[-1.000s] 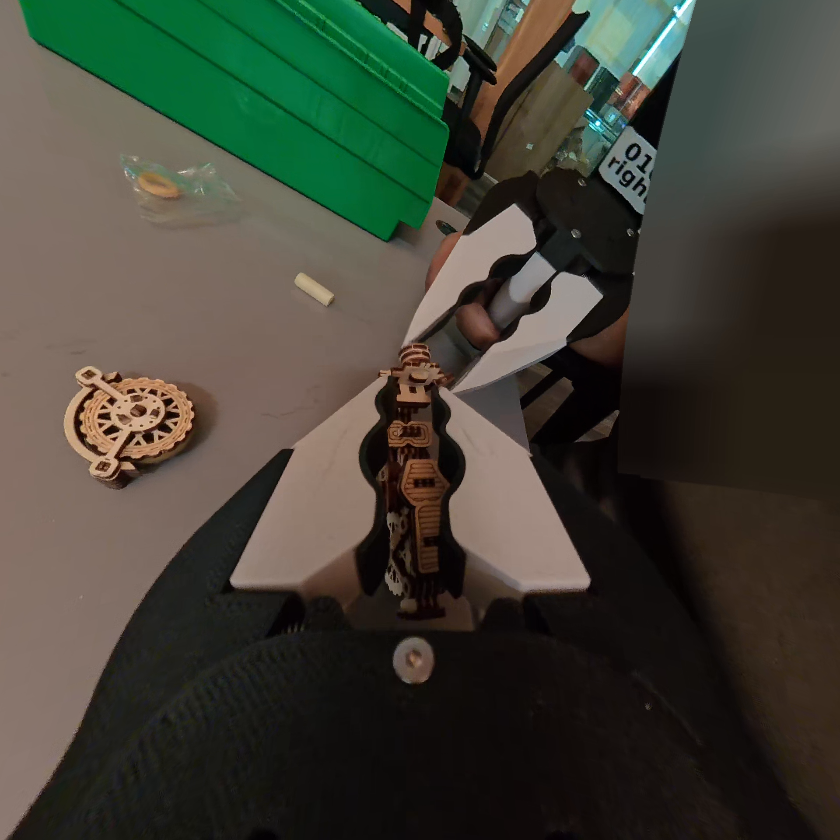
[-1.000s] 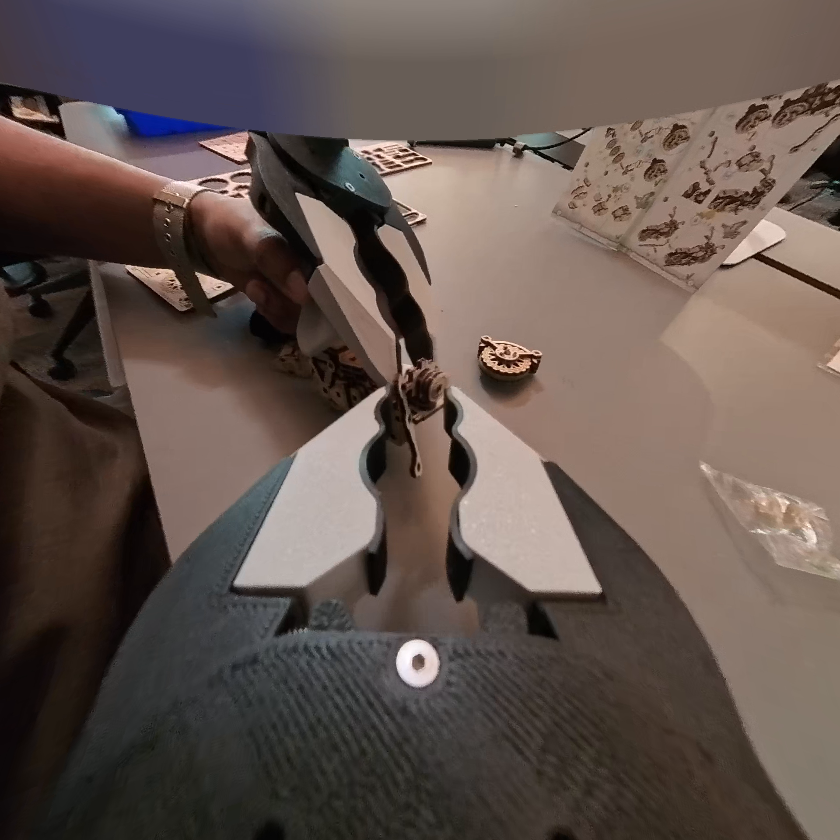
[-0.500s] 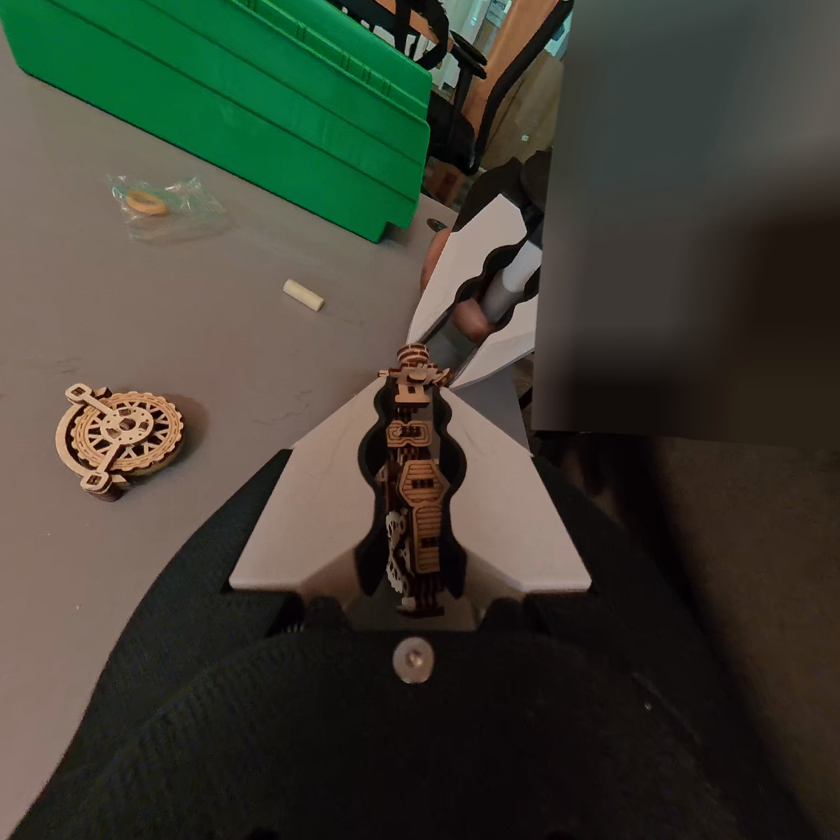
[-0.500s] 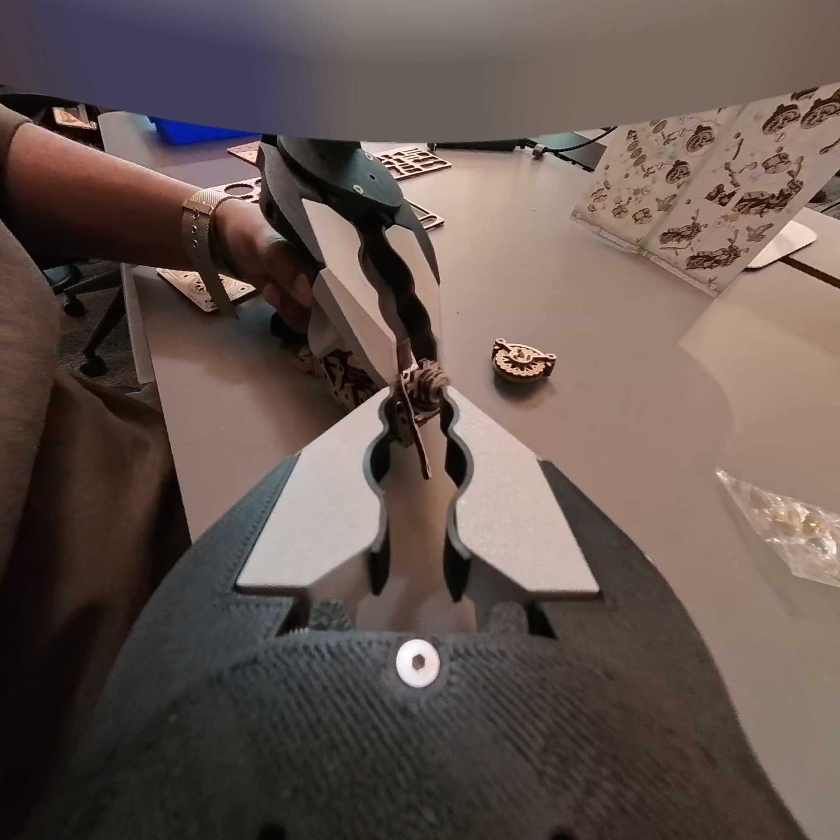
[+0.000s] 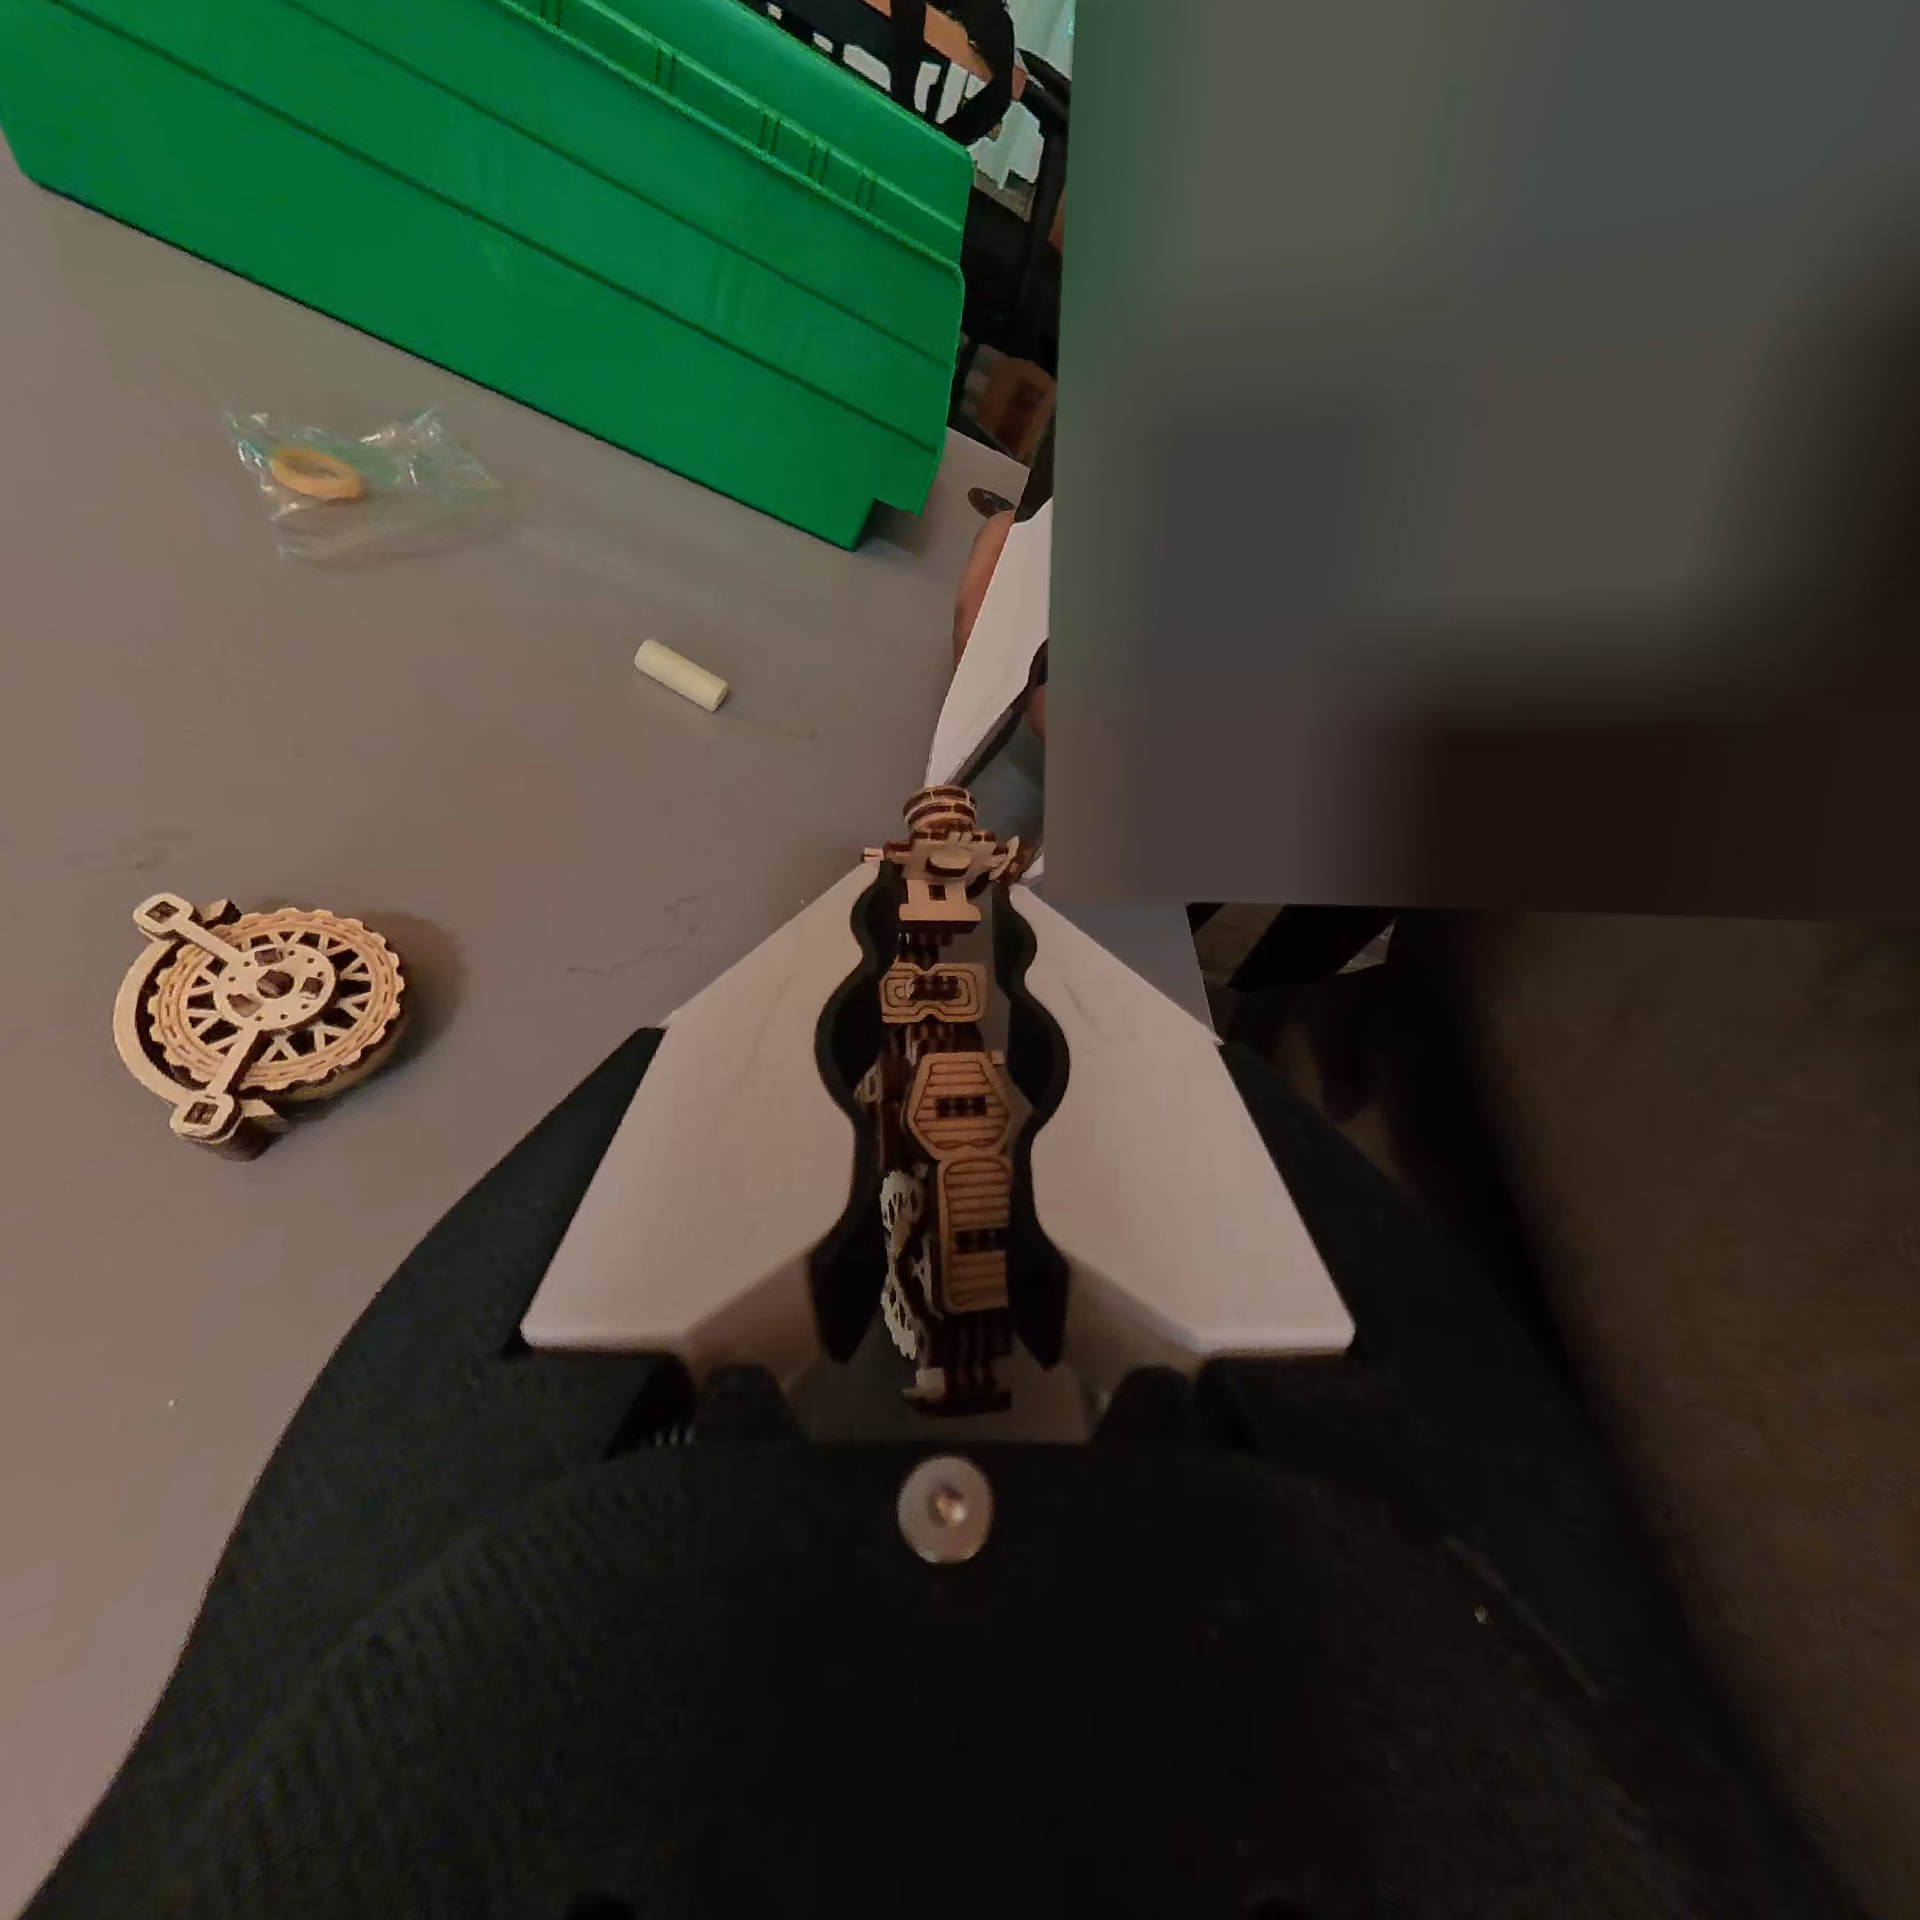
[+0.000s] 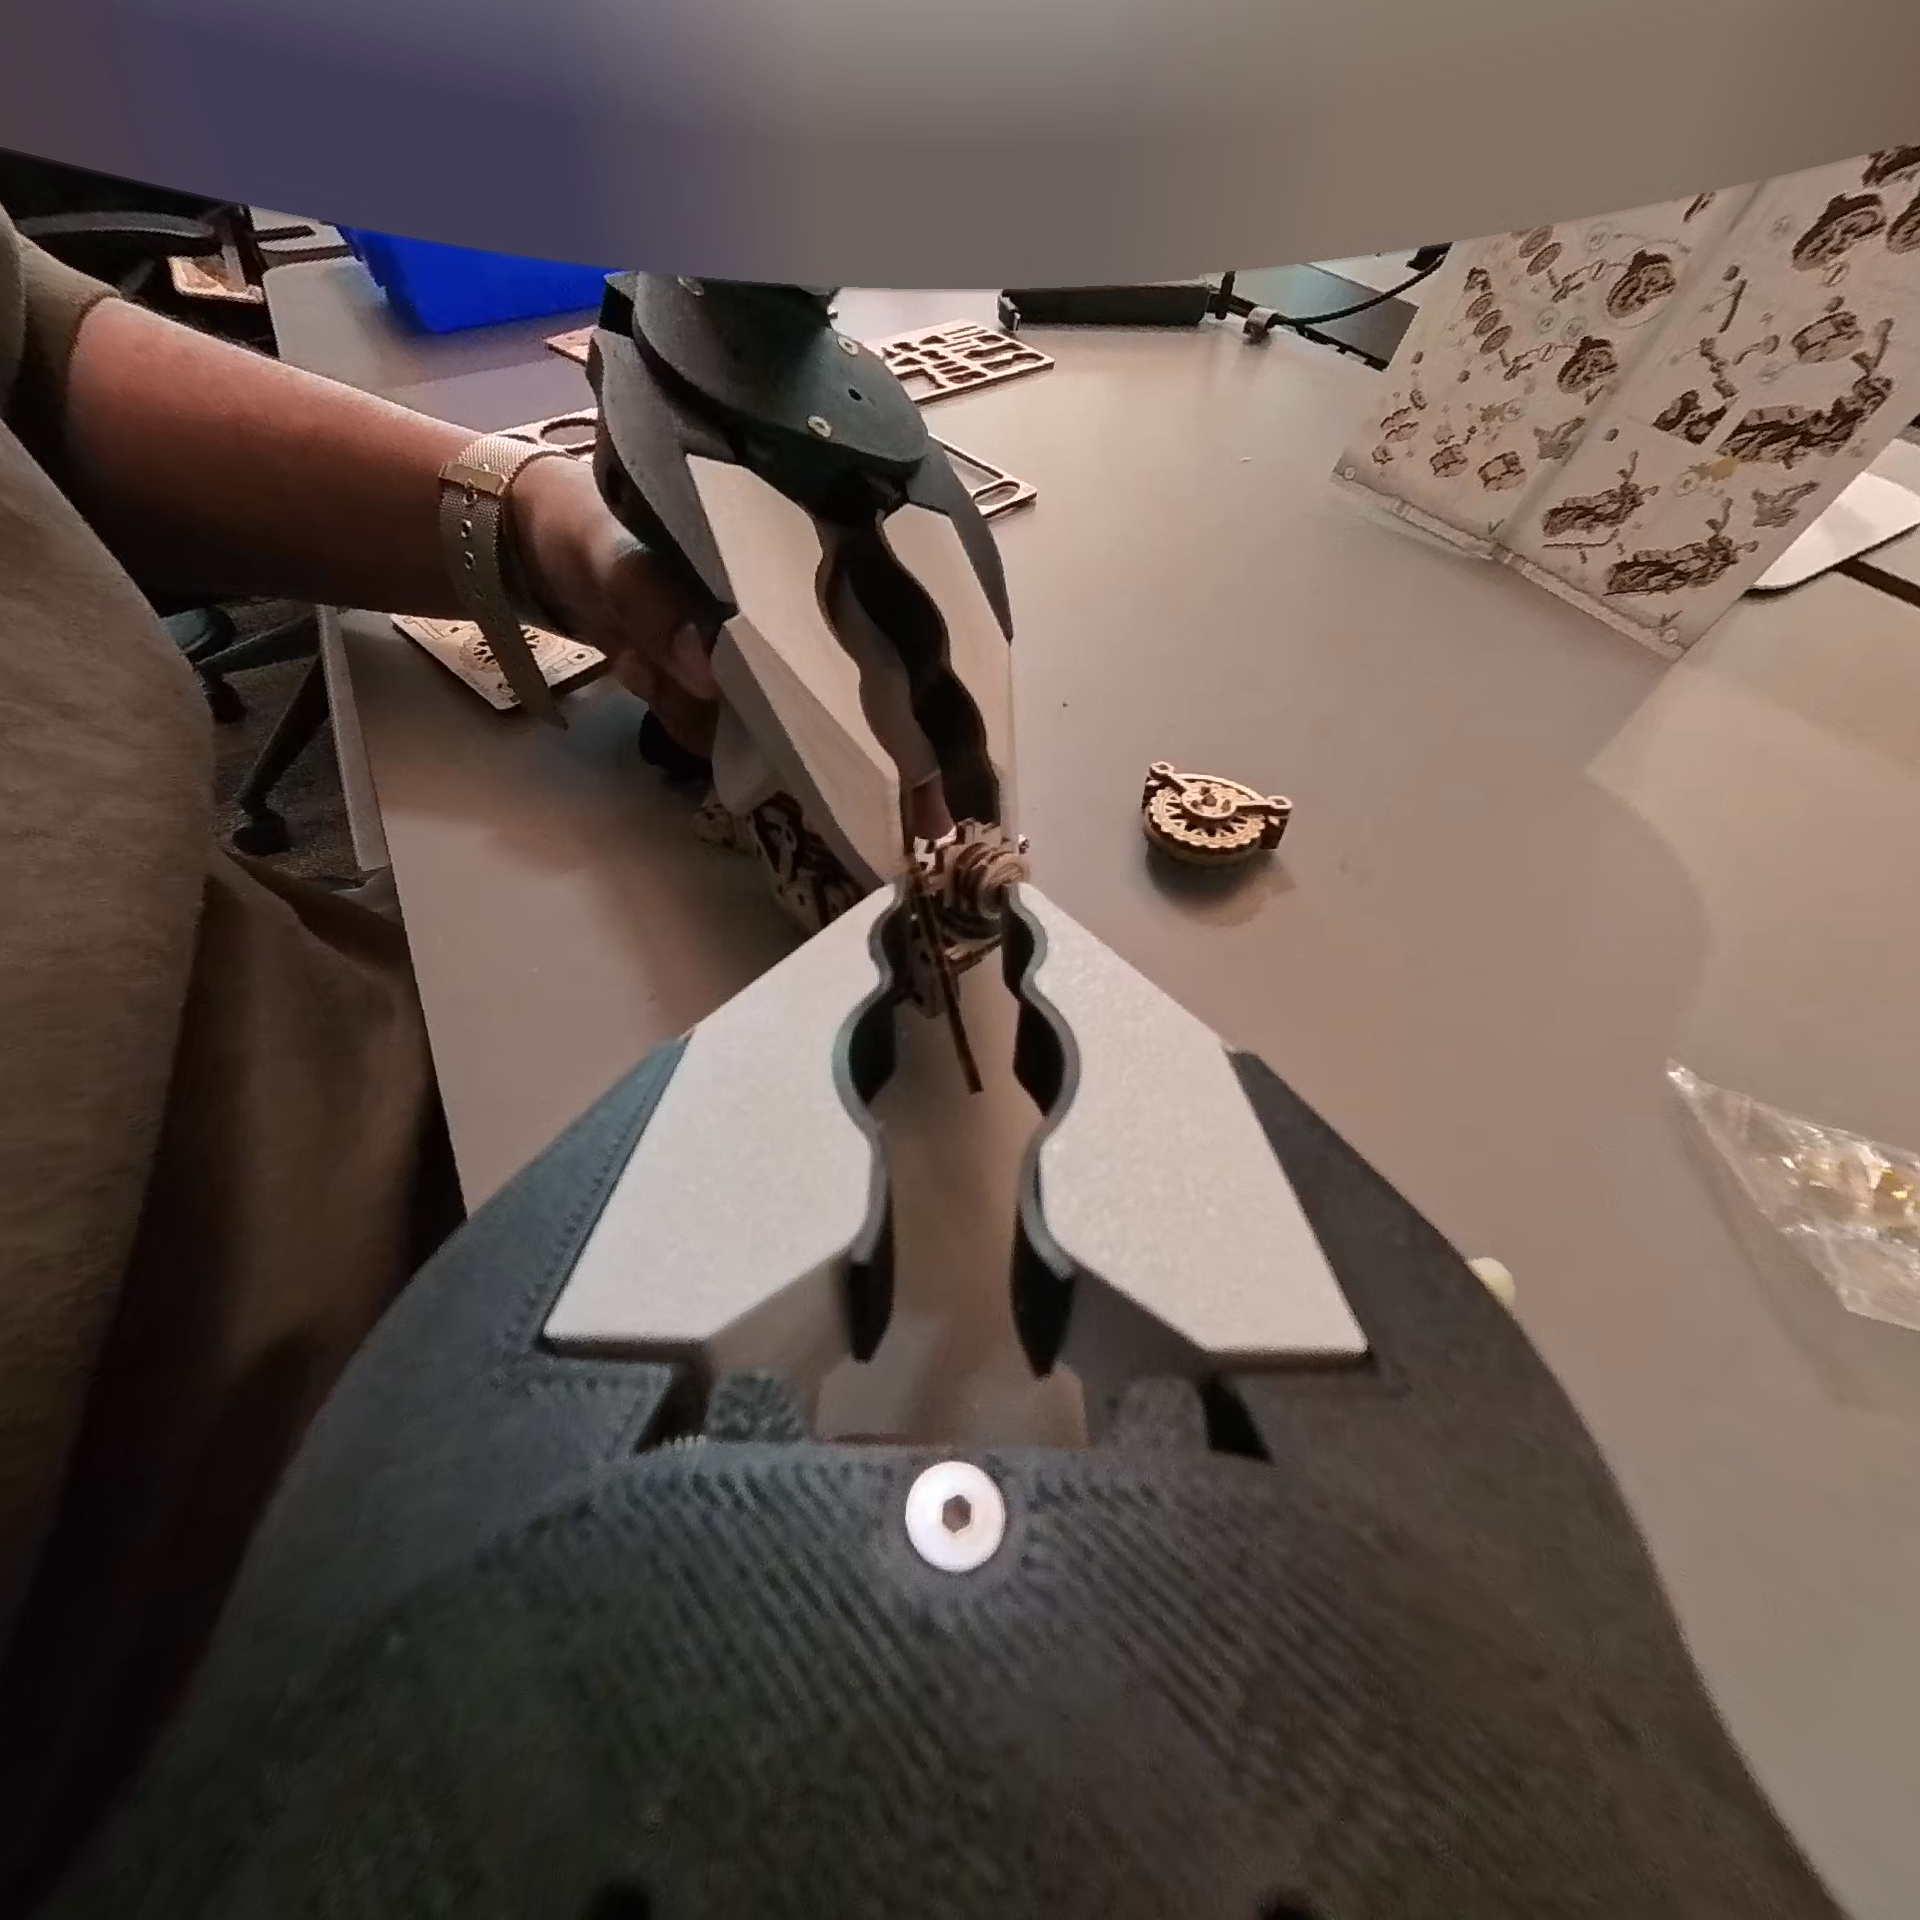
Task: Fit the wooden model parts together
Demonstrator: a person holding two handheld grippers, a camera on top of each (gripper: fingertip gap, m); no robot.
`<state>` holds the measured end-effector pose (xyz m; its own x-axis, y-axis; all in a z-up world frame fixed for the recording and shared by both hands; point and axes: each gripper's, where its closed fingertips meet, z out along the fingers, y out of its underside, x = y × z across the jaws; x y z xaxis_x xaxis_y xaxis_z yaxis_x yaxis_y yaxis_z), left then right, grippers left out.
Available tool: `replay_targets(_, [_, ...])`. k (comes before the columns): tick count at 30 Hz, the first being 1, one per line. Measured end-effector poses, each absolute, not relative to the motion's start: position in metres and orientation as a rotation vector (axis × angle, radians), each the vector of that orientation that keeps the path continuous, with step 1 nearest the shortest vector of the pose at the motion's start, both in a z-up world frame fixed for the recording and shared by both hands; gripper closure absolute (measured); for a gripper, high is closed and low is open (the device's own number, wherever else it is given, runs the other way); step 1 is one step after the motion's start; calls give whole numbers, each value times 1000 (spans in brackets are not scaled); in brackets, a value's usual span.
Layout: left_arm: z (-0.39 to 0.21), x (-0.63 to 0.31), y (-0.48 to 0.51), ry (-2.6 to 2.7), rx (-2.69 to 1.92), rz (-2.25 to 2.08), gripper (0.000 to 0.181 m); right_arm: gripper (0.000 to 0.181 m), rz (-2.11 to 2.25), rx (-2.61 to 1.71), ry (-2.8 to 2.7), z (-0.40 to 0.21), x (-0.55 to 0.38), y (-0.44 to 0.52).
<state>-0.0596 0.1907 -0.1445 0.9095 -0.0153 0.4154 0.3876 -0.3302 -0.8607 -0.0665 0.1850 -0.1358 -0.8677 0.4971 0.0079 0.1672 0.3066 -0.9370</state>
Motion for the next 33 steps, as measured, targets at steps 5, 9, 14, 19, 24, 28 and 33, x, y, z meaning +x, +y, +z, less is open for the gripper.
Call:
replay_targets(5, [-144,-58,191,-256,-1874,-401,165,167,1583,-603,-2301,-135,-64,185])
replay_targets(9, [-143,-55,191,-232,-1877,-385,163,167,1590,-603,-2317,-134,-62,185])
replay_targets(14, [-143,-53,191,-211,-1883,-369,163,167,1588,-593,-2331,-134,-59,185])
replay_targets(19, [-144,-52,191,-206,-1890,-358,163,167,1584,-586,-2335,-135,-59,186])
replay_targets(24, [-142,-50,191,-190,-1880,-369,160,168,1601,-584,-2336,-134,-58,185])
replay_targets(28, [-139,-46,190,-160,-1867,-385,149,168,1600,-579,-2337,-134,-57,185])
replay_targets(33, [-140,-49,190,-181,-1867,-379,157,168,1608,-576,-2339,-134,-57,184])
